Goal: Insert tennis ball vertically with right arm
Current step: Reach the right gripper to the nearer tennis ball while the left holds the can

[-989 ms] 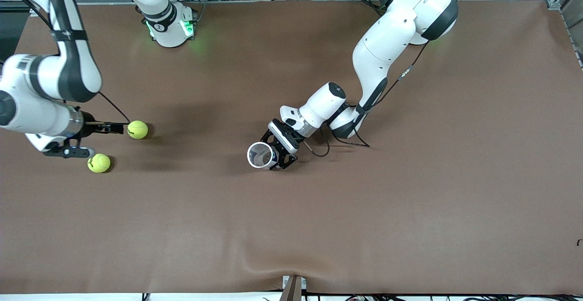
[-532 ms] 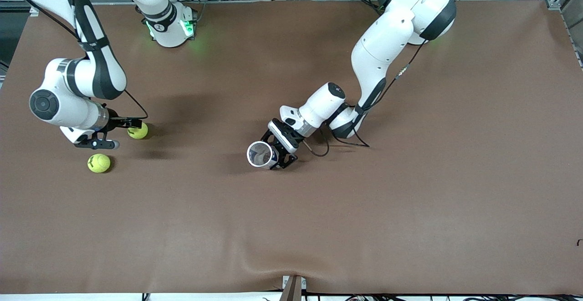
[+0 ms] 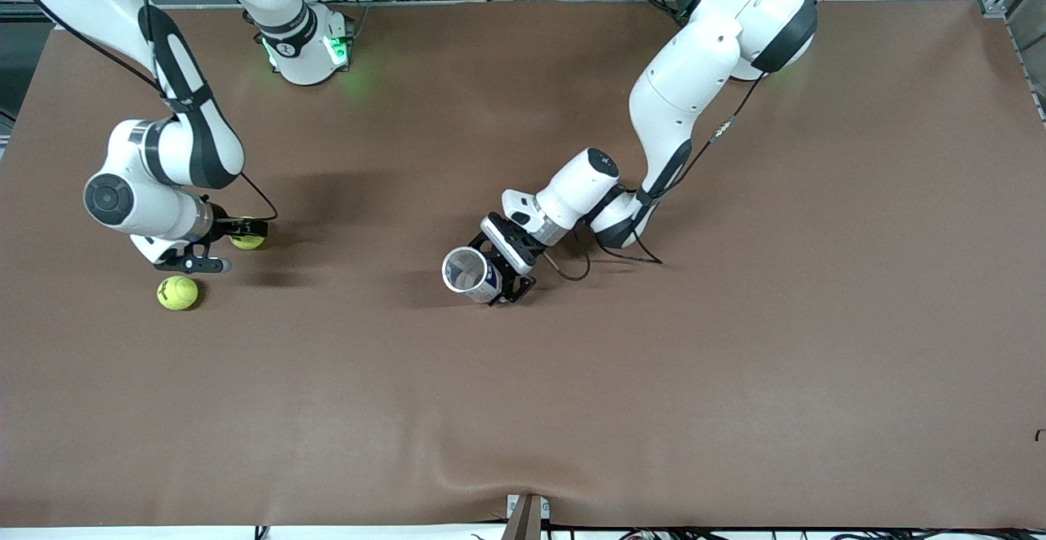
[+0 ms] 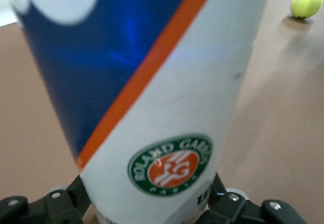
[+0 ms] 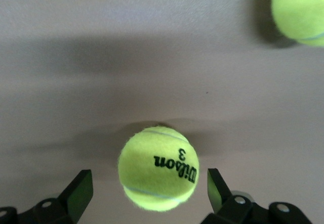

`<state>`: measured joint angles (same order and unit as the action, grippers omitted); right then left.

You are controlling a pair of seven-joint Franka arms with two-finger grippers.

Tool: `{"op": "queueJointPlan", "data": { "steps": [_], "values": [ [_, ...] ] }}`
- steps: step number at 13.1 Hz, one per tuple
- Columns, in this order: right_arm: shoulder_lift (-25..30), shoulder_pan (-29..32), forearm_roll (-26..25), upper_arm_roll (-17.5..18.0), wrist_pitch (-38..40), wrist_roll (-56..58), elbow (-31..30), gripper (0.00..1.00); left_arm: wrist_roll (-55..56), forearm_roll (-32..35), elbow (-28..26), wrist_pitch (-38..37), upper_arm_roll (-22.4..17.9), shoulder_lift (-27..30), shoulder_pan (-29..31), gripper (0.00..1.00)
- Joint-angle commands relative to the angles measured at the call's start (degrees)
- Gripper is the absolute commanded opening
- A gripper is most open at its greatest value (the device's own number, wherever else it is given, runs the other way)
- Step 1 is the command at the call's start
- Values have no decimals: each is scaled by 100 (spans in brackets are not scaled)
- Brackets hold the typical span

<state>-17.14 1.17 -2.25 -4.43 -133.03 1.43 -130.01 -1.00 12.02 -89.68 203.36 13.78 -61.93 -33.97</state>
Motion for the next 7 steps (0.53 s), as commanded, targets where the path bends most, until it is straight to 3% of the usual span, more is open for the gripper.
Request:
{"op": "queueJointPlan", "data": {
  "steps": [1, 2, 3, 4, 5, 7],
  "values": [
    [-132, -2, -74, 30, -179, -2, -33, 100, -32, -77, 109, 46, -77, -74, -92, 100],
    [-150, -11, -117, 30, -188, 24, -33, 100, -32, -68, 91, 46, -77, -56, -84, 100],
    [-150, -11, -144, 22, -188, 50, -24, 83, -32, -68, 91, 46, -77, -30, -84, 100],
    [-150, -2, -170, 21, -180, 59, -15, 49, -32, -59, 56, 46, -77, -21, -84, 100],
    [-150, -2, -188, 21, -180, 59, -7, 28, -32, -68, 4, 46, -69, 14, -84, 100],
    [-141, 33, -188, 21, -127, 50, 11, 2, -32, -59, -189, 54, -60, 145, -58, 100]
  ]
}}
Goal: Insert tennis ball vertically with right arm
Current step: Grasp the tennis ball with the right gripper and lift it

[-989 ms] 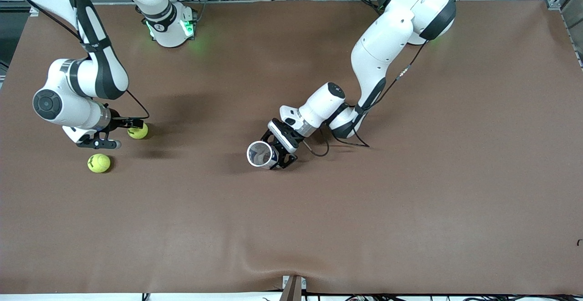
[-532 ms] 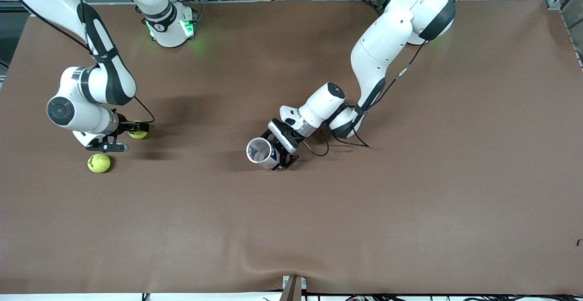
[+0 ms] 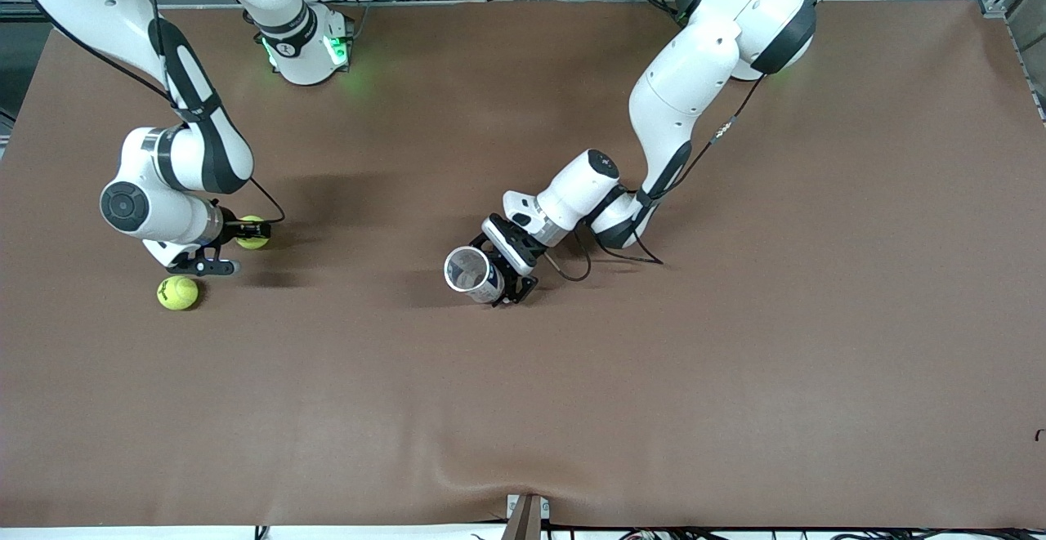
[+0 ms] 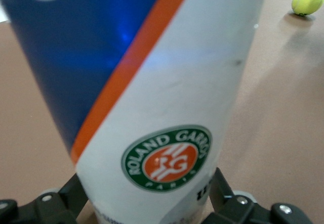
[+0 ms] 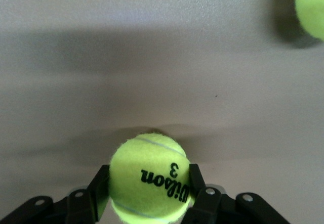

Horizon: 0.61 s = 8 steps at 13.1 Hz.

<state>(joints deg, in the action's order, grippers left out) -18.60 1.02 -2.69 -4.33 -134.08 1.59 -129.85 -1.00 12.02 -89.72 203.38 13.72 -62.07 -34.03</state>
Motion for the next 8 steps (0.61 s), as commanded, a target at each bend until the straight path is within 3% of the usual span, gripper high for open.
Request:
{"op": "queueJointPlan", "data": {
  "steps": [1, 5, 8],
  "values": [
    [32, 56, -144, 20, 21, 8, 12, 0, -32, -59, -264, 52, -54, 221, -51, 100],
    [85, 4, 84, 55, 1327, -62, 976, 0, -32, -59, -457, 52, -10, 344, -25, 100],
    [67, -129, 865, 64, 2041, -80, 1707, 0, -32, -68, -476, 52, -1, 362, -16, 100]
  ]
}}
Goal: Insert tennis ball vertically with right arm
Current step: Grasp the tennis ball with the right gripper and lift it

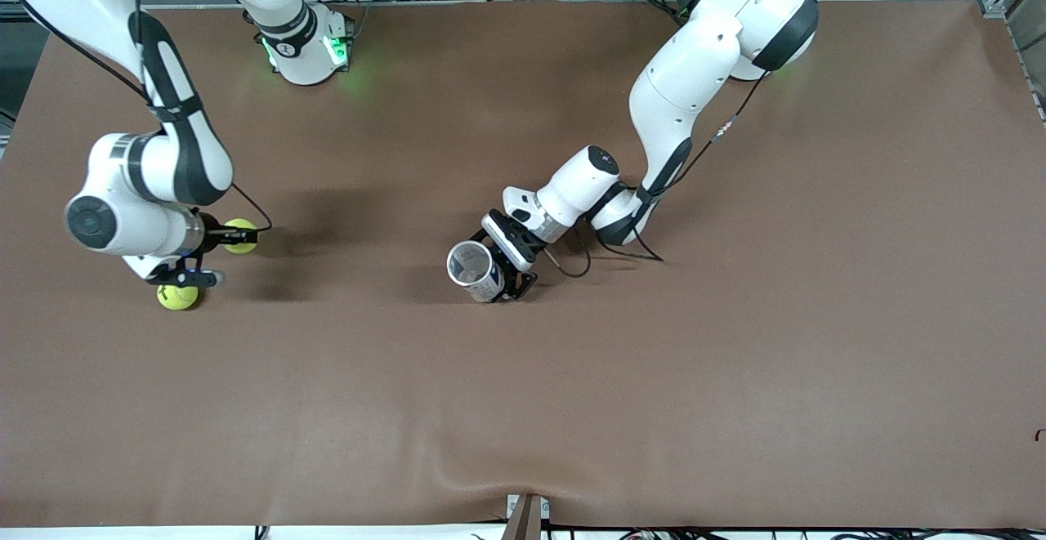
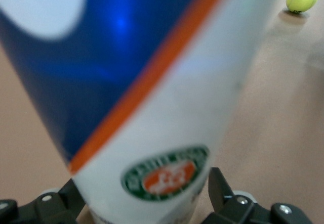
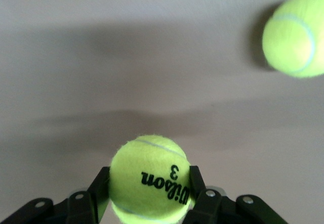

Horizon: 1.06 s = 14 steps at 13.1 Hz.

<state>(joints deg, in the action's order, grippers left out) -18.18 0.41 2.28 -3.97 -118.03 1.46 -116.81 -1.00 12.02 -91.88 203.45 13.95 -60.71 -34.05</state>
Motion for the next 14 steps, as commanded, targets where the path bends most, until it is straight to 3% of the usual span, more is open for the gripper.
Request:
{"op": "queueJointPlan", "data": {
  "steps": [1, 2, 6, 8, 14],
  "values": [
    [25, -67, 727, 28, 665, -101, 622, 0, -32, -59, -287, 46, -24, 243, -5, 100],
    [34, -146, 974, 28, 894, -293, 859, 0, -32, -59, -391, 46, -24, 313, 12, 100],
    [25, -1075, 1099, 107, 1300, -2680, 1502, 0, -32, -59, -841, 37, -24, 639, 39, 100],
    [25, -1341, 1537, 299, 1309, -3752, 1722, 0, -32, -50, -815, 37, -24, 639, 39, 100],
    [-71, -1535, 1916, 1082, 1335, -6506, 2662, 0, -40, -50, -753, 37, -32, 621, 56, 100]
  ]
}}
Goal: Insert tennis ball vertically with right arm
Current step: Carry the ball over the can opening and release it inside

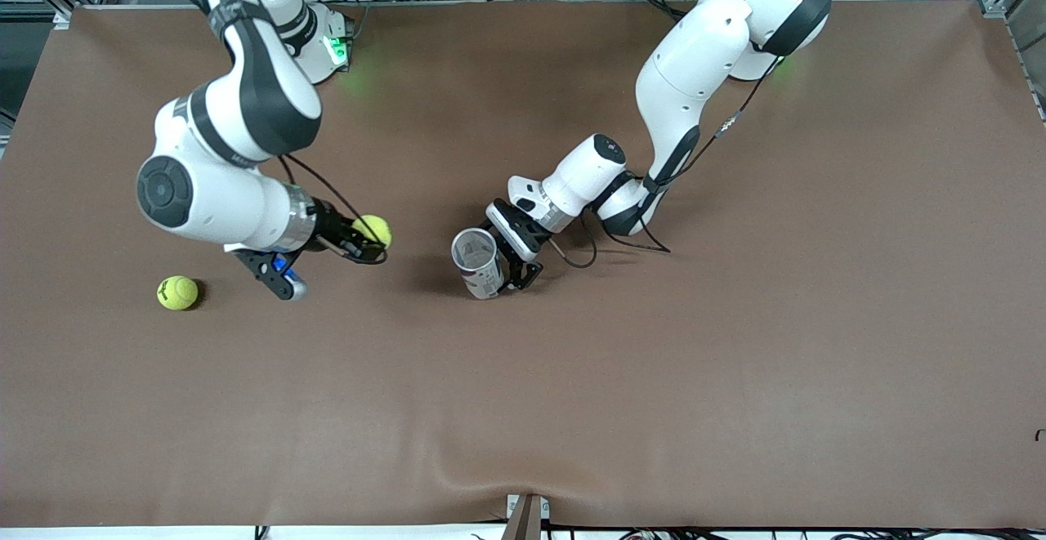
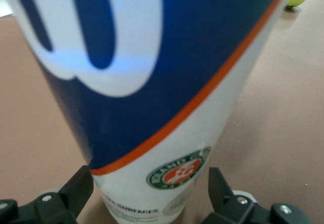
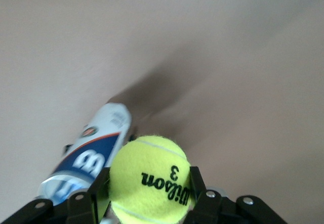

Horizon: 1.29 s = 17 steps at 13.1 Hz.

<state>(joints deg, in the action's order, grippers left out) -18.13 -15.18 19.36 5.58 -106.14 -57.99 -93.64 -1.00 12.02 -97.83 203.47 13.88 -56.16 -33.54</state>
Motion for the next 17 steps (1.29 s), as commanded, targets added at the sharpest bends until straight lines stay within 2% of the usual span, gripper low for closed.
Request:
{"op": "queueJointPlan", "data": {
  "steps": [1, 4, 9, 12, 14, 17],
  "values": [
    [-103, -3, 356, 188, 164, -904, 442, 0, -40, -33, -62, 35, -25, 149, 6, 100],
    [-585, -248, 437, 206, 138, -1573, 978, 0, -40, 116, 115, 35, -34, 131, 76, 100],
    [-946, -521, 419, 197, -91, -2154, 1241, 0, -40, 275, 167, 35, -34, 131, 93, 100],
    [-991, -521, 437, 197, -100, -2217, 1348, 0, -40, 275, 168, 35, -34, 131, 85, 93],
    [-1148, -522, 419, 197, -170, -2252, 1435, 0, -40, 292, 159, 35, -25, 122, 85, 85],
    [-1351, -626, 393, 197, -214, -2358, 1612, 0, -49, 292, 150, 35, -34, 122, 85, 84]
  ]
}}
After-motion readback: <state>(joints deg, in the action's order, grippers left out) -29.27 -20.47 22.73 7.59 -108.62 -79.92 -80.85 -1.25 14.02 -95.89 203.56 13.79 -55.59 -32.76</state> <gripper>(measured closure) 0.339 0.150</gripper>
